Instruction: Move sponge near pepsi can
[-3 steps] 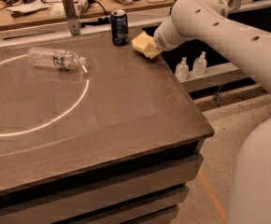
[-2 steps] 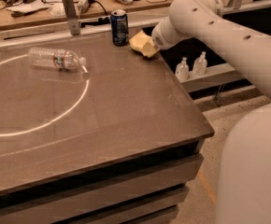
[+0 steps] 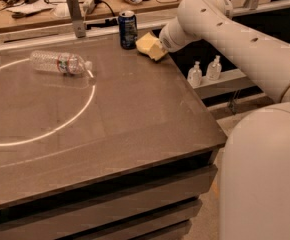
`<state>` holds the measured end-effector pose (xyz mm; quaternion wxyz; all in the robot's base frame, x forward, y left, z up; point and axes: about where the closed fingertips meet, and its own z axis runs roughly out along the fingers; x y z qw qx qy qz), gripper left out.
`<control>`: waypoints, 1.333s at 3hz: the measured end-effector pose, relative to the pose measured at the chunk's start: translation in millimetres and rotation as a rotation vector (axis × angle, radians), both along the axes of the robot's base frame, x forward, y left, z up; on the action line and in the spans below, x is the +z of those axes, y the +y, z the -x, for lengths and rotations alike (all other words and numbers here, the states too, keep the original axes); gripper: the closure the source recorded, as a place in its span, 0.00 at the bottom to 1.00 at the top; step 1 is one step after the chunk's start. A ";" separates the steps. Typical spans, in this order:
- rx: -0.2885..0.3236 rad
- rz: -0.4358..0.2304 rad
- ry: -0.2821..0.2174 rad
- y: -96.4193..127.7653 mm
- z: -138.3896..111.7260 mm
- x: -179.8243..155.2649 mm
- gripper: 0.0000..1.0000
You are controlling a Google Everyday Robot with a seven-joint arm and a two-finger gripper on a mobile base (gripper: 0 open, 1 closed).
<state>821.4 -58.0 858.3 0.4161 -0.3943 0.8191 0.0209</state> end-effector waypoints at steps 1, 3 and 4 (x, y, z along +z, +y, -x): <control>-0.001 0.002 0.006 2.4 -2.9 -2.8 0.14; -0.005 -0.010 0.003 4.5 3.7 -1.4 0.00; 0.012 -0.064 -0.035 -7.8 33.1 18.1 0.00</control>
Offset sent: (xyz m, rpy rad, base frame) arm 0.0051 0.0064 -0.0006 -0.0053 0.0019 -0.0074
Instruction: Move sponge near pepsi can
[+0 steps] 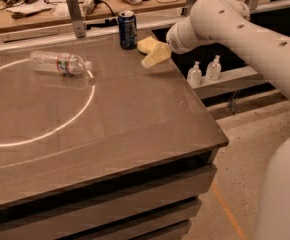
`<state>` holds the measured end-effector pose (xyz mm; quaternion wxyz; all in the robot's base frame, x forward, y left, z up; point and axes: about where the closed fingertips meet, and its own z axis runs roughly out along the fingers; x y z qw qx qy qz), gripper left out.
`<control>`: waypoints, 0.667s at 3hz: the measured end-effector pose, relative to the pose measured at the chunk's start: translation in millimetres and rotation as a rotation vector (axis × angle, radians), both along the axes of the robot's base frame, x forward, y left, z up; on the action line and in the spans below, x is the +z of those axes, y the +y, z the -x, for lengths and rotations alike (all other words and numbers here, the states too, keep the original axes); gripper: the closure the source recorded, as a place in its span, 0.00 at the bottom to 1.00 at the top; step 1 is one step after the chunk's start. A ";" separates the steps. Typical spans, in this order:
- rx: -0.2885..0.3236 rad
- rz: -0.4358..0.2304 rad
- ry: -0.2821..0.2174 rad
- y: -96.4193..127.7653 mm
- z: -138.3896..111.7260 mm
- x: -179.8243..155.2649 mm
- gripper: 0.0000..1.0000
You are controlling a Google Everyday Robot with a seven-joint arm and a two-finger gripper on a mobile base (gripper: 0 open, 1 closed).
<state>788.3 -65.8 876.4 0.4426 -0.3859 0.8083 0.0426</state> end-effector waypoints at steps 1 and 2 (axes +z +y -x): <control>-0.005 -0.012 -0.029 -29.8 37.8 20.8 0.00; -0.052 0.006 -0.070 -64.2 78.1 48.6 0.00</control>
Offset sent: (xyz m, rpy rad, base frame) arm -0.1130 -0.0995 0.0735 -0.0180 -0.1078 -0.1070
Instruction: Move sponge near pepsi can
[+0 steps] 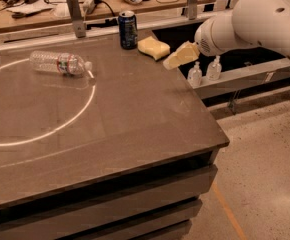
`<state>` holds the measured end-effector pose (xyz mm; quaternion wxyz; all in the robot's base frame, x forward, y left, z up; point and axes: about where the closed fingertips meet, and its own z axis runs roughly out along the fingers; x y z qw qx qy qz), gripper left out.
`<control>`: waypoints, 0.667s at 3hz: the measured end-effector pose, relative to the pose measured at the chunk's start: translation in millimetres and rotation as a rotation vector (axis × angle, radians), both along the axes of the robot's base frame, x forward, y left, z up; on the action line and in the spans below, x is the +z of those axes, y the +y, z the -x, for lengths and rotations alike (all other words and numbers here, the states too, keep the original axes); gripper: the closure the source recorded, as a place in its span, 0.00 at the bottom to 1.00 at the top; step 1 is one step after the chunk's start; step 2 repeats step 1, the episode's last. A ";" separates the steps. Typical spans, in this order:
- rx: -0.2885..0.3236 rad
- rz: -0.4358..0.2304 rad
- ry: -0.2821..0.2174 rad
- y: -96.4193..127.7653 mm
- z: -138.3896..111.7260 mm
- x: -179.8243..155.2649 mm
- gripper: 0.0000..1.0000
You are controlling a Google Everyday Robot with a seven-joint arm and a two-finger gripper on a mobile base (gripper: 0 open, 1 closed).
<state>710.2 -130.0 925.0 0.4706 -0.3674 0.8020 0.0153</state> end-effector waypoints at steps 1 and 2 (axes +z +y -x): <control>0.000 0.000 0.000 0.1 0.0 0.0 0.00; 0.000 0.000 0.000 0.1 0.0 0.0 0.00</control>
Offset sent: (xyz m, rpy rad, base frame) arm 0.0000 0.0000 0.0000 0.0000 0.0000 0.0000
